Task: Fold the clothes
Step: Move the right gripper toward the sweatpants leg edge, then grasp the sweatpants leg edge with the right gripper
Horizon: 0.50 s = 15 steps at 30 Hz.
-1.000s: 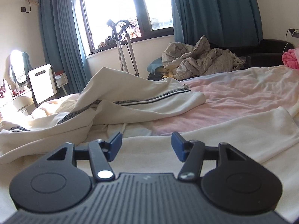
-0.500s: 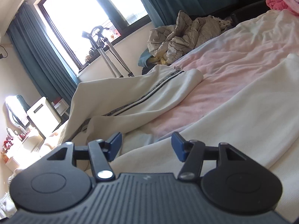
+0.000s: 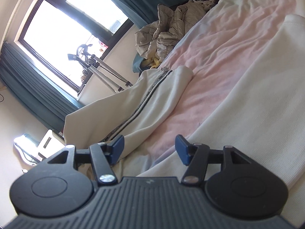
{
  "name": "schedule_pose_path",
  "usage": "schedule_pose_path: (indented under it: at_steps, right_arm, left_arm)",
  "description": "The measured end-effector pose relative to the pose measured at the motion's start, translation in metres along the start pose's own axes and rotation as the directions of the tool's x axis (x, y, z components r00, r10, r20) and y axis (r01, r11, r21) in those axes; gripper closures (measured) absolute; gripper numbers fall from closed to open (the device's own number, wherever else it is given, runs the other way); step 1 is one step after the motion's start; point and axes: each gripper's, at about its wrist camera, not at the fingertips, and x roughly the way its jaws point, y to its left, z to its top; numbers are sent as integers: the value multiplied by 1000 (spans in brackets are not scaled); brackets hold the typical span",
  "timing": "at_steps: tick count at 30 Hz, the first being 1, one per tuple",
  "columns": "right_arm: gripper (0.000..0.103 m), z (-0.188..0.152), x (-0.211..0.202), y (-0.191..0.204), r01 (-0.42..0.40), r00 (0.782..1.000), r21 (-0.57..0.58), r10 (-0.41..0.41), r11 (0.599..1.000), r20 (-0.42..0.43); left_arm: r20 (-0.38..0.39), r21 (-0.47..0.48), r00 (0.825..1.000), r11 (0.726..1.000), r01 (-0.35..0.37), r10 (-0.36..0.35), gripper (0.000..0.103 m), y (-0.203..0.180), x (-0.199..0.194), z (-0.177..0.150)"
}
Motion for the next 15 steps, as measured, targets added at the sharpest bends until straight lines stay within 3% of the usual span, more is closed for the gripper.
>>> schedule_pose_path:
  at_steps: [15]
  right_arm:
    - [44, 32, 32, -39, -21, 1000, 202, 22, 979, -6]
  left_arm:
    - [-15, -42, 1000, 999, 22, -22, 17, -1, 4, 2]
